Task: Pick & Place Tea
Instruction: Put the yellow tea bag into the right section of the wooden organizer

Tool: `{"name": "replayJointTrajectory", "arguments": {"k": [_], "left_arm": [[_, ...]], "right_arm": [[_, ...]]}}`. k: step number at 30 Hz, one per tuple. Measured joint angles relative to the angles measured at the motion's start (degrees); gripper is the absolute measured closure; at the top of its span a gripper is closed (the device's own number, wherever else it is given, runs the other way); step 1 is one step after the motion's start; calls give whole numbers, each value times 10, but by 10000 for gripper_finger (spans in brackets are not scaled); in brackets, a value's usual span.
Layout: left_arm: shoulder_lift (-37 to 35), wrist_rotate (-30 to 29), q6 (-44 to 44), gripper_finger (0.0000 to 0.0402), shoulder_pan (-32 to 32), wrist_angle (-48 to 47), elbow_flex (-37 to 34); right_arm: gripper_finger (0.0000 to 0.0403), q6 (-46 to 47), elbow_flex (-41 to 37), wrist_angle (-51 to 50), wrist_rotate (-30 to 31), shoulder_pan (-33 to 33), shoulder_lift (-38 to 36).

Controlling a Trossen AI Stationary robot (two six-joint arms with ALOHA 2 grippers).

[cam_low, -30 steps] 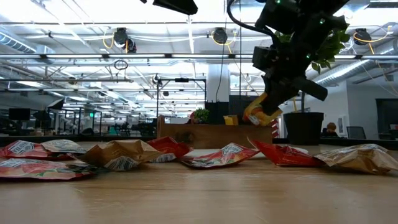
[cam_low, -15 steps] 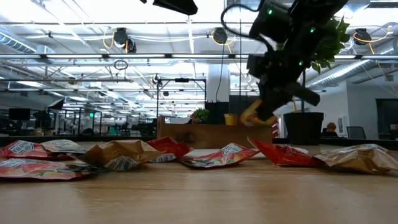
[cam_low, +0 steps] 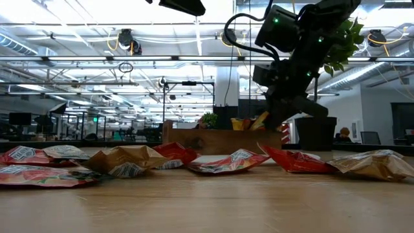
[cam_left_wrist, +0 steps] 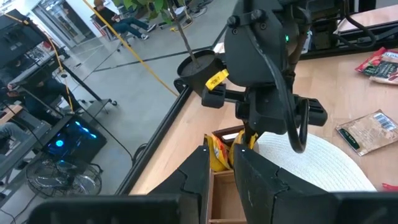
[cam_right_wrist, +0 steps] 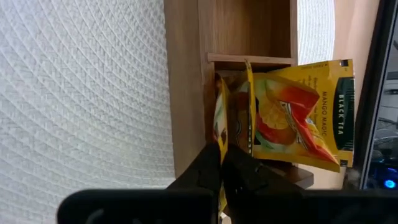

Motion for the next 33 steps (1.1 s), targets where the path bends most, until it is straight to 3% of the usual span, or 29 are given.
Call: {"name": "replayJointTrajectory", "arguments": {"k": [5,13,18,24,33], "left_arm": [[0,0,0,323,0,0,0],[0,0,0,323,0,0,0],[0,0,0,323,0,0,0],[0,0,0,323,0,-4,0],[0,1,-3,323,0,-8,0]], "right_arm": [[381,2,0,1,0,4,0],[305,15,0,16,5,12,0],[269,11,0,52,57,15,0],[257,-14,0,123,107,15,0],[257,6,0,142,102,-21,0]]}}
